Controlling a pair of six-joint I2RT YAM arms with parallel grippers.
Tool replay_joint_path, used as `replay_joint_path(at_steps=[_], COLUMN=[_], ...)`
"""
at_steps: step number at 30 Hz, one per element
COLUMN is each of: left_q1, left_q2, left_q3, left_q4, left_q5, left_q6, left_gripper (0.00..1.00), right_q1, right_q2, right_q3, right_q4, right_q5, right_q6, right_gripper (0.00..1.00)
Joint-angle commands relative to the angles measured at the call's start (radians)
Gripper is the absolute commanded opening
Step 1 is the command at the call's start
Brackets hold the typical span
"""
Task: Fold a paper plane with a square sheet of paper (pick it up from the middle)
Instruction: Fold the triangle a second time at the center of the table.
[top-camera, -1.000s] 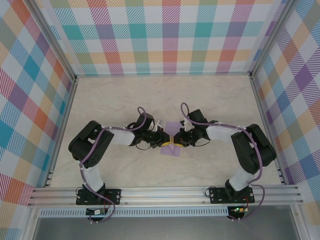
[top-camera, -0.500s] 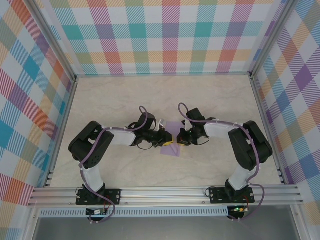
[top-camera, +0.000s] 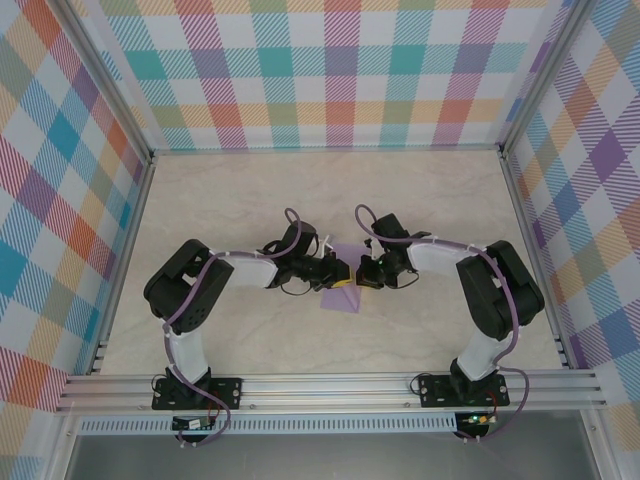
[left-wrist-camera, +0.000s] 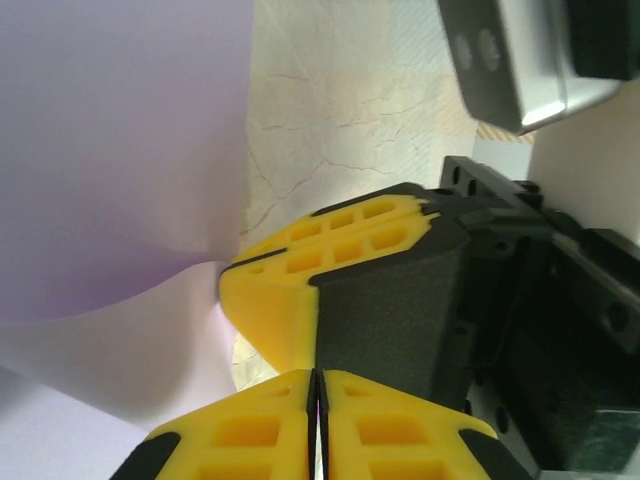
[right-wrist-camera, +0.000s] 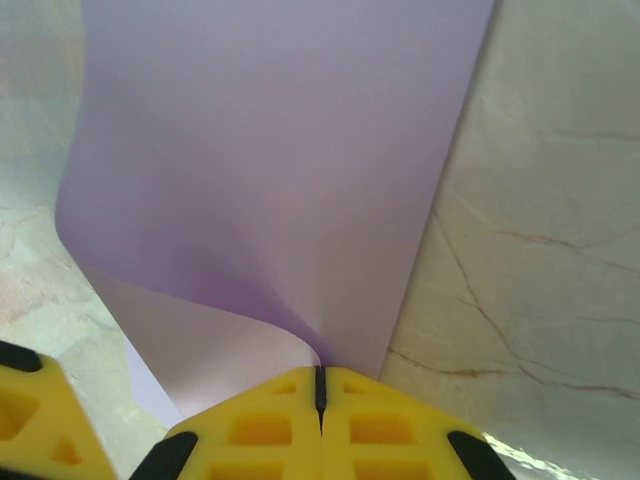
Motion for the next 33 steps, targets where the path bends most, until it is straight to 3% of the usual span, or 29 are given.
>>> replay_joint_path(at_steps=[1,33], left_q1=[-0.008,-0.008], left_q2=[0.024,0.079], left_q3=[0.031,0.045], left_q4=[-0.039,-0.11], left_q5=[-0.013,-0.045], left_q6=[0.03,0.074], left_gripper=[0.11,0.09], right_q1=[-0.01,-0.016], right_q2=[0.016,0.051], right_q3=[0.027,0.067], right_q4=[-0.031,-0.054], right_q5=[0.018,0.021], right_q6=[-0.025,-0.053], right_gripper=[0.05,0.06])
